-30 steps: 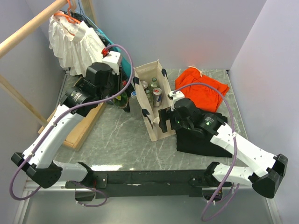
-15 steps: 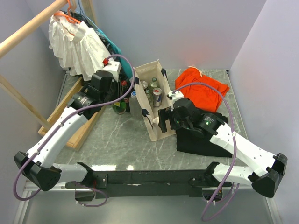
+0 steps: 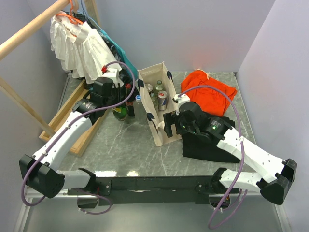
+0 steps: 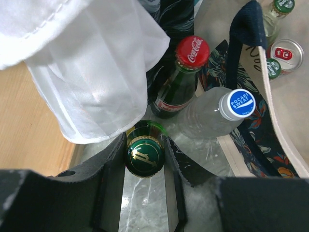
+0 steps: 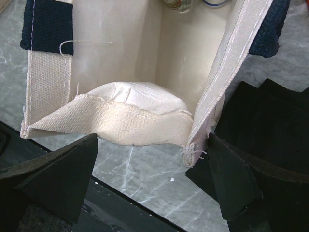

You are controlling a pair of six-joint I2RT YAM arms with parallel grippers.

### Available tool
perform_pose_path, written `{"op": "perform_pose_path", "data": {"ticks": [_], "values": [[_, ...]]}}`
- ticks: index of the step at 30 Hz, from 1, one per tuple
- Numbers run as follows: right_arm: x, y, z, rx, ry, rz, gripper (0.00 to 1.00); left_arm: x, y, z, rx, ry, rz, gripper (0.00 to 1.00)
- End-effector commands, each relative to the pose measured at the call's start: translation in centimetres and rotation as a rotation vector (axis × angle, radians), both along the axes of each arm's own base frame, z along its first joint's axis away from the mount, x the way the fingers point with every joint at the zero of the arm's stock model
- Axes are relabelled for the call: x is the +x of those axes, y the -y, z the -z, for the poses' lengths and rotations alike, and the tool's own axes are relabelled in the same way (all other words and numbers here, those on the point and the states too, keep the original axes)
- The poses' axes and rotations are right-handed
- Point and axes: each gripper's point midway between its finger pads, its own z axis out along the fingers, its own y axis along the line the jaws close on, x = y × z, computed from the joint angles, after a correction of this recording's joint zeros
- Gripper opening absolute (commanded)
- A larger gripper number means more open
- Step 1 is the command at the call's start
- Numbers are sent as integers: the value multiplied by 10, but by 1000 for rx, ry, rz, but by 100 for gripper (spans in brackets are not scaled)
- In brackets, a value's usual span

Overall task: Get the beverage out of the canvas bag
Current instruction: Place the drink at the center of the board.

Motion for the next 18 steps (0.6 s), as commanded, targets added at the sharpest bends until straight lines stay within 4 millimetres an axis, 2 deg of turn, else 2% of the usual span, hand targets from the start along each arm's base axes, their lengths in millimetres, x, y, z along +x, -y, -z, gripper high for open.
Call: {"op": "perform_pose_path", "data": {"ticks": [1, 8, 9, 11, 12, 18], "values": [[0, -4, -6, 3, 8, -9, 100, 19, 8, -69, -148, 239, -1, 1], [0, -4, -5, -3, 7, -7, 100, 20, 16, -64, -179, 237, 34, 1], [0, -3, -4, -4, 6, -6, 100, 19, 18, -57, -180, 227, 42, 1], [1, -2, -3, -9, 7, -1, 100, 20, 23, -57, -201, 245, 66, 1], [2, -1, -2, -14, 8, 5, 100, 20, 25, -51, -199, 237, 74, 1], [2, -1, -3, -13, 10, 6, 100, 24, 27, -42, -200, 229, 72, 1]]}}
